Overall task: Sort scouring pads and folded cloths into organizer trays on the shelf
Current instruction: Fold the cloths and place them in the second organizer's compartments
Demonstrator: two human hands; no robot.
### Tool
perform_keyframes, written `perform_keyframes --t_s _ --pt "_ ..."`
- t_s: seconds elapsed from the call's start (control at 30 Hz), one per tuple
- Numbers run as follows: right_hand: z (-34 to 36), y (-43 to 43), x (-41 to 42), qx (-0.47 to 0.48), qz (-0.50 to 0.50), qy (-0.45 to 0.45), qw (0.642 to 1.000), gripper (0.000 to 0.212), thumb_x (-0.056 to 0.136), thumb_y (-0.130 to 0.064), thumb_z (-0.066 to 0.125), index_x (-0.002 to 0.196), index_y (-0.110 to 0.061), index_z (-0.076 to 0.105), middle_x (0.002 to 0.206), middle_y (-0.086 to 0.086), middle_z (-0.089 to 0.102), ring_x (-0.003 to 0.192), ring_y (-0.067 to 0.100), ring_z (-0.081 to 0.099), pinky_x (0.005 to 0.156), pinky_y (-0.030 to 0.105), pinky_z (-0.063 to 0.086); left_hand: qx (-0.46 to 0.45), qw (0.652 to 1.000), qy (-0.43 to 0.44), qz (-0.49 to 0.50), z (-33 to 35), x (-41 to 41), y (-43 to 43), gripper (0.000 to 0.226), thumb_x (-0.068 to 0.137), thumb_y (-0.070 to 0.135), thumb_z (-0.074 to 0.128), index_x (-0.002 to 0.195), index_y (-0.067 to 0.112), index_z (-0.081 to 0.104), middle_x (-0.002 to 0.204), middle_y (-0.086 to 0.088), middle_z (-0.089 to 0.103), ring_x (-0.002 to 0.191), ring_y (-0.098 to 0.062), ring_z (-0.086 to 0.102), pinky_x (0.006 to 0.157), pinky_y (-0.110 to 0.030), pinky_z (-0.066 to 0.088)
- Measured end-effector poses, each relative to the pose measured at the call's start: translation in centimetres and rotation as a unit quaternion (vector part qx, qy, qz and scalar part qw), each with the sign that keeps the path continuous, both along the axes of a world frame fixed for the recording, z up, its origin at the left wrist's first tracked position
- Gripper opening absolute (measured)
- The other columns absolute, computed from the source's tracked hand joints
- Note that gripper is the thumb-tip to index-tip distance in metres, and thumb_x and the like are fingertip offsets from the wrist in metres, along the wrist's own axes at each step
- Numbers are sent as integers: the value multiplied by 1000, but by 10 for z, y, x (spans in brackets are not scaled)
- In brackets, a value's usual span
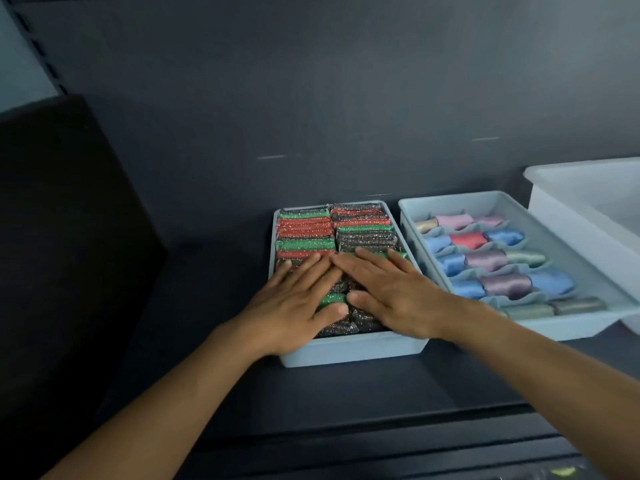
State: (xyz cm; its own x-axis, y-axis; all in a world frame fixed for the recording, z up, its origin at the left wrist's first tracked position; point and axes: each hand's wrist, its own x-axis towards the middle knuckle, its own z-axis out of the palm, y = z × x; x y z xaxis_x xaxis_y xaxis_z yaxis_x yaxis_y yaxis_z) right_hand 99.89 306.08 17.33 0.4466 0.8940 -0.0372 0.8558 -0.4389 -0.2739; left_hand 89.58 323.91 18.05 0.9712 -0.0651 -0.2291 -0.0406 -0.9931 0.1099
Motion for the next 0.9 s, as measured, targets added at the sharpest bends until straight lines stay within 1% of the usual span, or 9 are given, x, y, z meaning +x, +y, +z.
perform_keyframes --t_s 0.07,0.13,0.2,0.27,0.33,0.4,0.5,0.67,0.9 --pt "10 -3 2 120 -25 76 990 54 101 -41 34 152 -30 19 155 -14 25 142 -2 15 120 28 10 -62 998 -33 -1 0 -6 3 63 100 57 15 152 35 -14 157 19 -26 141 4 -29 121 -33 -15" --pt "17 -19 3 237 -24 83 968 38 98 -37 49 133 -24 54 132 -10 54 123 0 43 108 19 31 -187 976 -110 6 -3 -20 9 59 99 53 29 154 39 13 162 22 0 146 8 -9 122 -28 0" --pt "16 -36 -1 247 3 30 969 25 89 -43 59 102 -25 72 105 -13 64 104 2 54 93 21 42 -259 947 -189 7 -6 -31 14 44 95 47 50 138 39 51 148 24 40 139 8 29 115 -23 26" --pt "9 -40 -8 198 12 17 980 15 82 -41 66 87 -29 73 92 -17 60 93 0 54 82 28 48 -210 949 -236 0 -9 -33 15 28 90 43 61 113 33 71 115 23 58 114 5 49 97 -26 44" --pt "7 -33 -9 171 1 5 985 5 79 -32 71 83 -29 72 89 -16 58 88 -2 50 76 34 51 -163 958 -236 6 -5 -27 9 20 88 41 65 104 31 74 100 21 57 101 2 49 88 -30 47" --pt "10 -26 -8 151 -3 -12 989 6 78 -25 74 81 -29 71 88 -15 56 86 -4 46 74 34 51 -132 966 -223 14 3 -21 2 16 89 40 65 99 31 73 97 19 54 100 0 46 86 -33 47" --pt "13 -30 -7 125 4 10 992 8 80 -26 75 85 -31 71 92 -19 53 92 -4 46 81 31 48 -148 973 -177 21 6 -24 0 26 84 56 63 96 34 68 99 20 51 102 1 44 89 -26 42" --pt "14 -35 -12 117 -43 16 992 36 81 -26 75 114 -26 62 107 -15 56 101 4 52 87 24 45 -110 977 -178 38 9 -22 -4 25 85 58 60 87 33 62 93 20 50 93 3 43 79 -26 42" --pt "19 -30 -2 98 -13 49 994 19 82 -15 72 98 -26 72 96 -15 62 94 4 55 85 25 46 -150 977 -131 78 14 -21 1 39 71 69 68 89 35 70 95 23 59 88 7 51 76 -23 43"
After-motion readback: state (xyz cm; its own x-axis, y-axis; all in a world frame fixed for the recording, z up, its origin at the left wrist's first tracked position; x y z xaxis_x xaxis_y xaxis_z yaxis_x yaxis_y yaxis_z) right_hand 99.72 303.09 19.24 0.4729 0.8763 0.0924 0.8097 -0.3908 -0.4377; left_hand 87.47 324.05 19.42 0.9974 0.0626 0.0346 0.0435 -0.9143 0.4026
